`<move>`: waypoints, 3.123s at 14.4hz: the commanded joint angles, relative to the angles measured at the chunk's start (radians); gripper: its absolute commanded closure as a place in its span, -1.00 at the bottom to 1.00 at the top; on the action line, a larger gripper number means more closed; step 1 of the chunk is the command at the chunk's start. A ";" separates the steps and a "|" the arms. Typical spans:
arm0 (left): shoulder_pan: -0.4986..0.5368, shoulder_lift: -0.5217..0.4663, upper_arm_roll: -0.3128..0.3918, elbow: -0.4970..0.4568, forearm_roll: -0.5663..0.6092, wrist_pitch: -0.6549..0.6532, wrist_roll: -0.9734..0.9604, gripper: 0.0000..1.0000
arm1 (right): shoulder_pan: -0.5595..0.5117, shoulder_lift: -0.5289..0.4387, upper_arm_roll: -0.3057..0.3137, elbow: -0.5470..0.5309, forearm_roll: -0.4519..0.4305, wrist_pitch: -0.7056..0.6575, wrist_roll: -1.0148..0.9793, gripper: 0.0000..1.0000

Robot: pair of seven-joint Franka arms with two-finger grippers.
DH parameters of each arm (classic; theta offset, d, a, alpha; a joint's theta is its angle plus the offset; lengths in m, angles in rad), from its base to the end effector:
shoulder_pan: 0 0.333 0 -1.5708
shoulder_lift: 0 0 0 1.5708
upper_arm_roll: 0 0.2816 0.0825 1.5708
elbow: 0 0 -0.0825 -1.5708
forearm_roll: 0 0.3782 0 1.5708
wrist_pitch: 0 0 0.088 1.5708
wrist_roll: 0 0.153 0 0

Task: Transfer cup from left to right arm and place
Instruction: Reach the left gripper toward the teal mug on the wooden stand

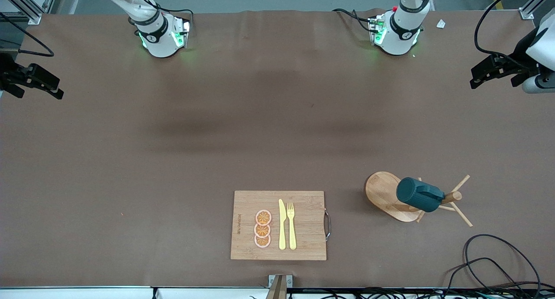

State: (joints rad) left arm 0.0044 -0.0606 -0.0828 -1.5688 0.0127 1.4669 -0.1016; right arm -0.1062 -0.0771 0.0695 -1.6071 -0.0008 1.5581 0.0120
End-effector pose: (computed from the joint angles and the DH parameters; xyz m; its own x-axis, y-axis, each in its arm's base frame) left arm 0.5177 -0.0397 0.5685 0.9989 0.0249 -0.0395 0.0241 -0.9995 -0.0218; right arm 0.5271 -0.0183 0.5674 0.9984 -0.0487 0.0280 -0.0489 -0.9988 0.0058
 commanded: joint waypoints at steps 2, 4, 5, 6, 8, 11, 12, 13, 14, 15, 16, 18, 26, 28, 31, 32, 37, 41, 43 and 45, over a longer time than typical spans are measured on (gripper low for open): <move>0.006 0.001 -0.003 0.015 -0.002 -0.002 0.000 -1.00 | -0.010 -0.006 0.007 0.000 0.007 -0.004 -0.009 -1.00; 0.008 0.002 -0.002 0.016 0.007 -0.002 0.008 -1.00 | -0.010 -0.007 0.007 0.000 0.007 -0.004 -0.009 -1.00; 0.012 0.004 0.003 0.023 0.009 -0.002 0.011 -1.00 | -0.012 -0.006 0.007 0.000 0.007 -0.004 -0.009 -1.00; 0.014 0.017 0.008 0.029 0.004 -0.002 0.011 -1.00 | -0.010 -0.006 0.007 0.000 0.007 -0.004 -0.009 -1.00; 0.014 0.028 0.008 0.032 -0.003 -0.002 -0.001 -1.00 | -0.010 -0.006 0.007 0.000 0.007 -0.004 -0.009 -1.00; 0.012 0.141 0.008 0.137 -0.013 -0.002 -0.038 -1.00 | -0.010 -0.007 0.007 0.000 0.007 -0.004 -0.009 -1.00; 0.016 0.187 0.009 0.173 -0.037 0.000 -0.055 -1.00 | -0.010 -0.007 0.007 0.000 0.007 -0.004 -0.009 -1.00; 0.019 0.230 0.018 0.206 -0.068 0.001 -0.073 -1.00 | -0.010 -0.006 0.007 0.000 0.007 -0.004 -0.009 -1.00; 0.026 0.269 0.029 0.232 -0.101 0.013 -0.117 -1.00 | -0.010 -0.007 0.007 0.000 0.007 -0.004 -0.009 -1.00; 0.029 0.297 0.032 0.242 -0.135 0.054 -0.185 -1.00 | -0.010 -0.007 0.007 0.000 0.007 -0.004 -0.009 -1.00; 0.038 0.312 0.031 0.242 -0.152 0.091 -0.237 -1.00 | -0.010 -0.007 0.007 0.000 0.007 -0.004 -0.009 -1.00; 0.037 0.341 0.031 0.242 -0.178 0.144 -0.359 -1.00 | -0.010 -0.007 0.007 0.000 0.007 -0.004 -0.009 -1.00; 0.023 0.465 0.025 0.233 -0.316 0.363 -0.644 -1.00 | -0.009 -0.006 0.007 0.000 0.007 -0.004 -0.007 -1.00; 0.025 0.493 0.025 0.233 -0.326 0.400 -0.687 -1.00 | -0.009 -0.007 0.007 0.000 0.008 -0.004 -0.007 -1.00; 0.022 0.531 0.018 0.234 -0.350 0.438 -0.823 -1.00 | -0.009 -0.007 0.007 0.000 0.008 -0.004 -0.007 -1.00; 0.022 0.541 0.017 0.234 -0.358 0.447 -0.846 -1.00 | -0.009 -0.007 0.007 0.000 0.008 -0.004 -0.007 -1.00; 0.017 0.581 0.012 0.236 -0.367 0.461 -0.891 -1.00 | -0.009 -0.007 0.007 0.000 0.008 -0.004 -0.007 -1.00; 0.008 0.613 0.012 0.234 -0.402 0.486 -0.920 -1.00 | -0.009 -0.007 0.007 0.000 0.010 -0.004 -0.007 -1.00; 0.008 0.623 0.012 0.234 -0.408 0.486 -0.925 -1.00 | -0.009 -0.007 0.007 0.000 0.010 -0.004 -0.007 -1.00; 0.008 0.637 0.012 0.236 -0.410 0.487 -0.928 -1.00 | -0.009 -0.007 0.007 0.000 0.010 -0.004 -0.007 -1.00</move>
State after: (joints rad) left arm 0.0156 0.5558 -0.0724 -1.3589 -0.3813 1.9525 -1.0124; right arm -0.1062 -0.0771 0.0702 -1.6071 0.0000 1.5581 0.0120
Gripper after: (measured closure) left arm 0.000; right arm 0.000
